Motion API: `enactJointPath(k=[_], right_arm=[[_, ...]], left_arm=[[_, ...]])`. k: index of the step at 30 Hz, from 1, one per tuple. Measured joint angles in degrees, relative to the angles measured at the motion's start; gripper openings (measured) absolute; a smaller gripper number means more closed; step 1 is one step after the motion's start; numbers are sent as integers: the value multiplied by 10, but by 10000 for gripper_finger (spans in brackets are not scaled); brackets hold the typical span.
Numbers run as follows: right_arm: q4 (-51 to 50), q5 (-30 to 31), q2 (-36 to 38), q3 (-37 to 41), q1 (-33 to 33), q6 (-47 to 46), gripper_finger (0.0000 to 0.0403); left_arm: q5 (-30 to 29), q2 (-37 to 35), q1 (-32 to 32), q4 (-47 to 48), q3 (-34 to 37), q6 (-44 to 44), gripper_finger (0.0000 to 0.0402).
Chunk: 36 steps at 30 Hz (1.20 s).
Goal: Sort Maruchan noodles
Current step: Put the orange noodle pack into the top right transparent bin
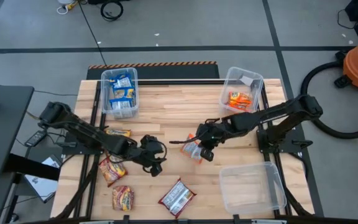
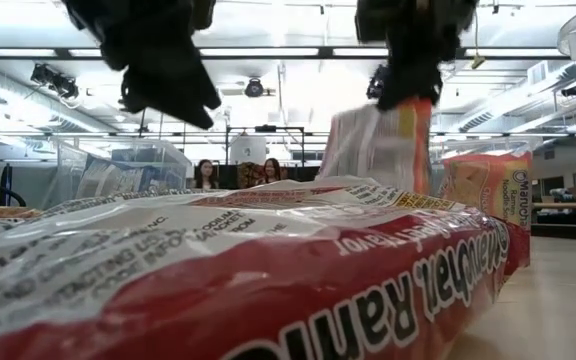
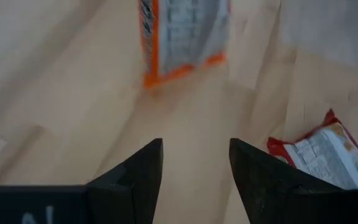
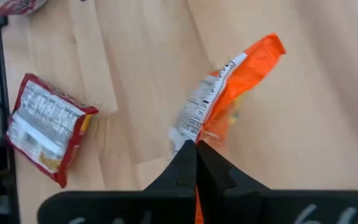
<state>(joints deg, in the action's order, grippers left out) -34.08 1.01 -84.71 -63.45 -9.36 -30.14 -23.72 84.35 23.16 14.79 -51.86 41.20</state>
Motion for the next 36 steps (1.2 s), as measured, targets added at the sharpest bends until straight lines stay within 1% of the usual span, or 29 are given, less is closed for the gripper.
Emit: enactJointPath(k=[4,6,9,14,17,22,25,27,32,36], right_arm=[[-72,26,5,-71,7,47,2],[-112,39,6,-107,12,79,2],[-175,65,6,-158,19,150,2],[-266,133,6,-231,39,233,2],[-303,174,5,-262,59,264,2],[-363,232,5,-303,101,316,2],[-398,261,6,-325,132,348,2],[-425,269,7,-336,155,367,2],[-492,302,19,-342,211,410,2],[-502,328,44,-342,254,447,3]], left_arm=[[-25,-20,-2,2,0,-27,192],[-26,-27,-6,5,0,-38,192],[-26,-32,-14,12,0,-59,192],[-19,-43,-26,24,0,-97,192],[-10,-53,-34,22,-2,-118,192],[15,-94,-44,56,-1,-149,192],[11,-126,-48,65,-2,-164,192],[5,-144,-54,79,-2,-175,192],[-10,-177,-78,80,-2,-201,192],[-11,-192,-109,79,-2,-226,192]])
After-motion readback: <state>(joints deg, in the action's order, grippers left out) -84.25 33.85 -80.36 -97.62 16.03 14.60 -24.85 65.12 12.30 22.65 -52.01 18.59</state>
